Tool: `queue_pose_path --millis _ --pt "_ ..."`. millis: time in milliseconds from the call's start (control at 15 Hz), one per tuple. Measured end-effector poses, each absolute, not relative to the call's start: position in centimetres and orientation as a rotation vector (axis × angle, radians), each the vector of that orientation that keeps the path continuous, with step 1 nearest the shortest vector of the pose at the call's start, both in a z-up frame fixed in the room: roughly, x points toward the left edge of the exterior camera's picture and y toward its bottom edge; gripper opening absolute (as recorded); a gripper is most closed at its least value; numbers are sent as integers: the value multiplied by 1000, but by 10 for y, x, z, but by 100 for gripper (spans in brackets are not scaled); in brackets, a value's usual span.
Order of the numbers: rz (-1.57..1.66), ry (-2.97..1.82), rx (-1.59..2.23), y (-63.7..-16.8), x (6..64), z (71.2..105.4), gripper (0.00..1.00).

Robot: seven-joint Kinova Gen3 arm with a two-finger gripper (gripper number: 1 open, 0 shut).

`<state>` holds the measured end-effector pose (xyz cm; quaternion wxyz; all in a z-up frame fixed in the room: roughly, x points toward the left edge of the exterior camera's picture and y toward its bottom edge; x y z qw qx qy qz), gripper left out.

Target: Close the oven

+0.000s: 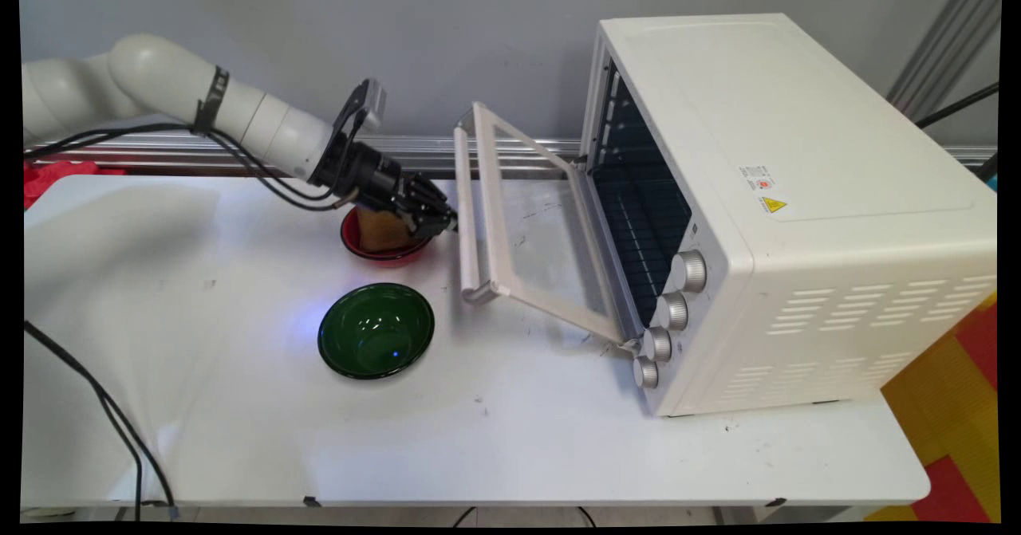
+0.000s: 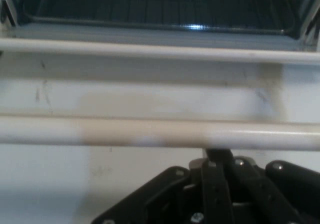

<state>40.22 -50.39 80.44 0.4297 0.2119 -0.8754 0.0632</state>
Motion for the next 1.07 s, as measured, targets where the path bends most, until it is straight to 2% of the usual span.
queue_pose_path --millis 1067 --pt "201 -2030 487 -542 346 869 0"
